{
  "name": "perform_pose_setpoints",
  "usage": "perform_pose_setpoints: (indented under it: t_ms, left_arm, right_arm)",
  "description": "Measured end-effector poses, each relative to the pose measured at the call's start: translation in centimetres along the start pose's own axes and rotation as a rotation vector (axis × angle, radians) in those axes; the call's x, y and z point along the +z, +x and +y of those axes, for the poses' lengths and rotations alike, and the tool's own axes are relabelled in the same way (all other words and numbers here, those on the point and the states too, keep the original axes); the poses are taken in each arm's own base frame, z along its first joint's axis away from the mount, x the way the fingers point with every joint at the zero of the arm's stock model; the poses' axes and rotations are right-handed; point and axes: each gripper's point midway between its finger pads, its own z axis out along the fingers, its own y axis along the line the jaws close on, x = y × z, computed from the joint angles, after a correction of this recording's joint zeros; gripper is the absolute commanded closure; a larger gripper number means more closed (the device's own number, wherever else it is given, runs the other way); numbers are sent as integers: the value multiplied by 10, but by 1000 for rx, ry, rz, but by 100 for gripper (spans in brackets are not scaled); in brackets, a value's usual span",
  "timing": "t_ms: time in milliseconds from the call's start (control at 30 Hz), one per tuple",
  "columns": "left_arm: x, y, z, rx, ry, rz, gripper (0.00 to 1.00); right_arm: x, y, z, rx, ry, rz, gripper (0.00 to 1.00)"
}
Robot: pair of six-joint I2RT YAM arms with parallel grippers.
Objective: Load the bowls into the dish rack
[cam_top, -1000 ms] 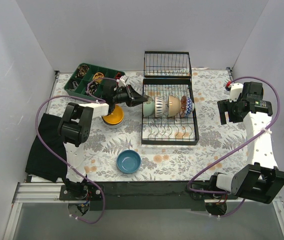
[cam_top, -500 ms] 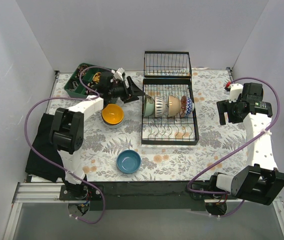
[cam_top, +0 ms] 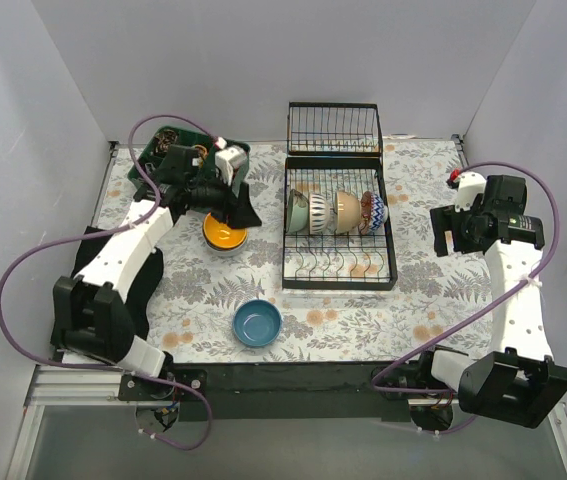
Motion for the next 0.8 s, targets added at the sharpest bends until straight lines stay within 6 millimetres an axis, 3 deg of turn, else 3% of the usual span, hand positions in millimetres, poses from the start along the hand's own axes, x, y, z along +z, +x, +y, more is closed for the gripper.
perform_pose_setpoints:
  t_ms: [100, 167, 267, 367, 567, 667, 800]
  left_arm:
    - [-15, 48, -43, 250, 77, 133, 28]
    - [-34, 101, -76, 444, 151, 234, 27]
    - [-52, 155, -109, 614, 256, 324, 29]
    - [-64, 195, -114, 703, 297, 409, 30]
    - [-67, 278, -104, 781, 349, 639, 30]
    - [-64, 296, -104, 824, 360, 686, 30]
    - [-51, 294, -104, 853, 333, 655, 30]
  right_arm:
    - [-2, 4, 3, -4, -2, -14, 10]
    - [-2, 8, 6, -4, -8, -19, 10]
    - [-1, 16, 11, -3, -19, -17, 10]
    - [-3, 20, 13, -2, -18, -25, 10]
    - [-13, 19, 14, -9, -3, -62, 10]
    - [-18, 18, 15, -11, 5, -81, 10]
    - [-23, 17, 15, -14, 14, -105, 10]
